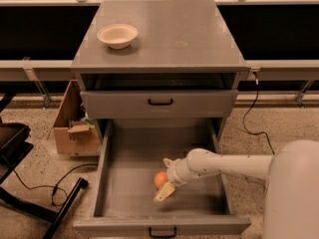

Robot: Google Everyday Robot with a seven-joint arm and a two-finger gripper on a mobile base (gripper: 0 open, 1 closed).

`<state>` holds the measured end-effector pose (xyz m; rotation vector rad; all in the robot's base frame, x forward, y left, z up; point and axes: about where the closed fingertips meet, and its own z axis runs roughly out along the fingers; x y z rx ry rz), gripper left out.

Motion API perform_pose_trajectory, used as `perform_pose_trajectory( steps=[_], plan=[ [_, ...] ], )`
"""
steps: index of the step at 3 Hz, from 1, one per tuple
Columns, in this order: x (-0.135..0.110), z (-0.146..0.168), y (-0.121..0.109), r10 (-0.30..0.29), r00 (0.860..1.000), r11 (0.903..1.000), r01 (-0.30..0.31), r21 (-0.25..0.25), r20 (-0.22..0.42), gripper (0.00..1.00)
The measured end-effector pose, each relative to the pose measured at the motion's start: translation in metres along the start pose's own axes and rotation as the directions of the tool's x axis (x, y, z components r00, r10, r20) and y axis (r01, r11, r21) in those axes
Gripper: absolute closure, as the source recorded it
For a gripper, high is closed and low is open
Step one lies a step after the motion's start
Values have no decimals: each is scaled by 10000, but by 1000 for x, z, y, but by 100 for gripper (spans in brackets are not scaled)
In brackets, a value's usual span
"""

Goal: Pick orange from middle drawer and place on counter

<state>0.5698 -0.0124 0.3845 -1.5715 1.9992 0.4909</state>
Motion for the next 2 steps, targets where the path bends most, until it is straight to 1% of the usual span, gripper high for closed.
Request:
perform_pose_trajectory(
  steps=[1,2],
  plan=[
    [21,11,1,109,9999,9996,-110,-248,-28,27],
    [24,6,5,352,9992,9986,-343,-393,214,50]
  ],
)
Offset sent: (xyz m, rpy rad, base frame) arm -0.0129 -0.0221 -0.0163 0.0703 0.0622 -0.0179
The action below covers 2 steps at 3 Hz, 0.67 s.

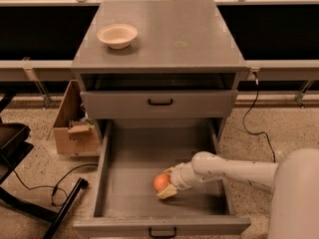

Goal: Pick orange from middle drawer and place on counter

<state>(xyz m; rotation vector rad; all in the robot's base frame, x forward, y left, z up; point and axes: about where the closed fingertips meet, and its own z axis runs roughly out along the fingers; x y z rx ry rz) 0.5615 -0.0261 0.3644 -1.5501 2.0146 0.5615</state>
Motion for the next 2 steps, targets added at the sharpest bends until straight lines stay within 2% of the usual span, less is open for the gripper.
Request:
perform_pose_trajectory(
  steps=[1,2],
  plan=[
    [0,0,0,7,10000,10000,-7,-5,7,81],
    [0,0,0,7,10000,10000,-7,-5,7,100]
  ],
)
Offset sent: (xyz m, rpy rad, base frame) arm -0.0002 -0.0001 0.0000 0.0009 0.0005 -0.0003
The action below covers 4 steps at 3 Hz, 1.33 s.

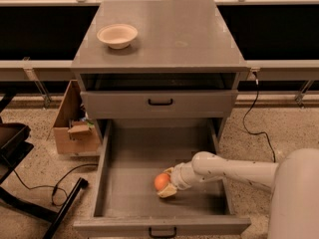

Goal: Pick orange from middle drawer and place on counter

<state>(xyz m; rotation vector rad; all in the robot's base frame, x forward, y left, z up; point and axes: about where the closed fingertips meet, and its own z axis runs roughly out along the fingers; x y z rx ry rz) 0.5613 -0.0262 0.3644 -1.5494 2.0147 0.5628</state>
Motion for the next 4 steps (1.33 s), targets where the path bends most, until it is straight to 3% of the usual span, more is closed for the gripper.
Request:
perform_pose_trajectory(
  steps=[1,2,4],
  plan=[
    [0,0,0,-2,10000,10000,2,0,0,100],
    [-41,-32,-7,-635,9980,9980,635,67,-74,100],
    [-138,-164,-19,-1033,9946,9942,1037,299,-128,100]
  ],
)
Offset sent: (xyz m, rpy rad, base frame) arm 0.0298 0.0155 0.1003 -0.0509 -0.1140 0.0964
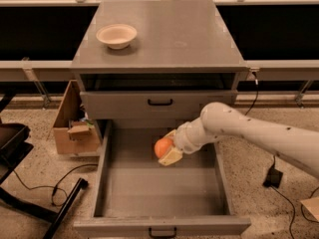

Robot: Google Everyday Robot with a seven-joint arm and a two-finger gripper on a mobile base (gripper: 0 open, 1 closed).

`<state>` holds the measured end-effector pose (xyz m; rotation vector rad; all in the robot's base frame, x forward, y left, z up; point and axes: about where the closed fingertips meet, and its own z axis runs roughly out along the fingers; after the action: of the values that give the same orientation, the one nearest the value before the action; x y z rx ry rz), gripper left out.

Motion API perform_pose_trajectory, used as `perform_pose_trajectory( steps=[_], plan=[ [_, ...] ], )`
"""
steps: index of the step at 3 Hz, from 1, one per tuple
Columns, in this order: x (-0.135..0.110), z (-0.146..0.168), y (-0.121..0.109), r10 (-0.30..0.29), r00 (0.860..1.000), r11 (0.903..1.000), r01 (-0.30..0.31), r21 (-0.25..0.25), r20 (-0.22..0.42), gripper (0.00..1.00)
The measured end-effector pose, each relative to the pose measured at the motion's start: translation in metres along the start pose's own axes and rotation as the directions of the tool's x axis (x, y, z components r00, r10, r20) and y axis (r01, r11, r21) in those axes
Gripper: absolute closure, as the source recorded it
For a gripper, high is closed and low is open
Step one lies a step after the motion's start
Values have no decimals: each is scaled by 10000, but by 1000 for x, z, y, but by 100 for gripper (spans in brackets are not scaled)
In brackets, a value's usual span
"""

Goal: Pick orange from middle drawer and place on counter

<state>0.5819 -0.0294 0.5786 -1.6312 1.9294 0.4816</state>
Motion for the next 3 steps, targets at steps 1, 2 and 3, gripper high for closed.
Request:
perform_pose_trajectory(
  steps=[1,2,3],
  plan=[
    [-41,-69,-20,29,10000,9995,-27,315,-42,100],
    [-81,-131,-42,63,10000,9962,-61,867,-18,100],
    [-123,-187,-69,48,9992,9855,-116,1693,406,100]
  ],
)
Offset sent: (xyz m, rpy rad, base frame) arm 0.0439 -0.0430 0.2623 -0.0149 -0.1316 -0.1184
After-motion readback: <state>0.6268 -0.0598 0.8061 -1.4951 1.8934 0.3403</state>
